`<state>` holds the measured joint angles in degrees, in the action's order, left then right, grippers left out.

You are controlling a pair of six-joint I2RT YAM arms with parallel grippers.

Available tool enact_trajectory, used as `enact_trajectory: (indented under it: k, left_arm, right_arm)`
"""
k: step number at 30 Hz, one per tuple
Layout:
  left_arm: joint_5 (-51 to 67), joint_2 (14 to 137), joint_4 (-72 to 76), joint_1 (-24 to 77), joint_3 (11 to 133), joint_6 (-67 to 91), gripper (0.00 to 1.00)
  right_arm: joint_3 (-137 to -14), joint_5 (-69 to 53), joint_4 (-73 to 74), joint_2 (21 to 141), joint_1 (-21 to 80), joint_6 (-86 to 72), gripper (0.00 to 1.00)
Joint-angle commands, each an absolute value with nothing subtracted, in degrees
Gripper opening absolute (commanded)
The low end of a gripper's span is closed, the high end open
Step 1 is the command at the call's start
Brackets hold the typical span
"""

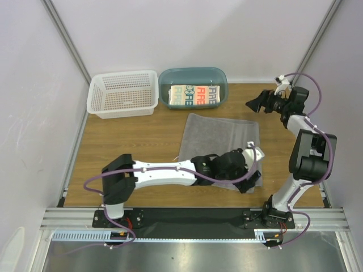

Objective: Fold and stack the towels
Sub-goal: Fold the towel

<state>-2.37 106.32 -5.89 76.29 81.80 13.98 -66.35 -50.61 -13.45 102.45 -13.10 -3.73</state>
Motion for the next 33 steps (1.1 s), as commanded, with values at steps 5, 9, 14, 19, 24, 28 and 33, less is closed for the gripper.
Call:
enact_trajectory:
  k: [5,9,14,19,24,28,33]
  left_arm:
    - [-7.3,90.1,-5.5,63.6,69.5,27.3,0.84]
    - [-9.5,83.3,-5.4,58.8,62.3,29.6,0.85]
    - [-9.1,80.2,-7.4,54.0,57.3,30.3,0.85]
    - [-13.0,80.9,-12.5,51.0,55.7,34.7,0.82]
    - [-14.3,82.8,-13.0,47.5,51.4,41.1,0.65]
    - [-11.4,84.2,-8.8,47.0,48.0,42.4,0.56]
    - [-4.8,85.6,-4.8,47.2,46.7,43.6,0.30]
  right_arm:
    - [-70.6,-34.4,5.6,94.5,-13.4,-18.7,1.00]
    - [-61.8,-26.5,9.8,88.1,-12.4,-19.6,1.00]
    - [-51.5,-17.8,12.6,79.8,-13.1,-22.4,1.00]
    - [-46.7,-13.9,14.7,76.1,-12.7,-23.2,0.98]
    - [-43.2,-12.7,16.9,75.3,-10.1,-22.7,0.94]
    - [-41.2,-10.9,17.0,75.5,-8.2,-22.5,0.87]
    - [-42.1,-10.5,16.6,77.4,-6.6,-20.5,0.65]
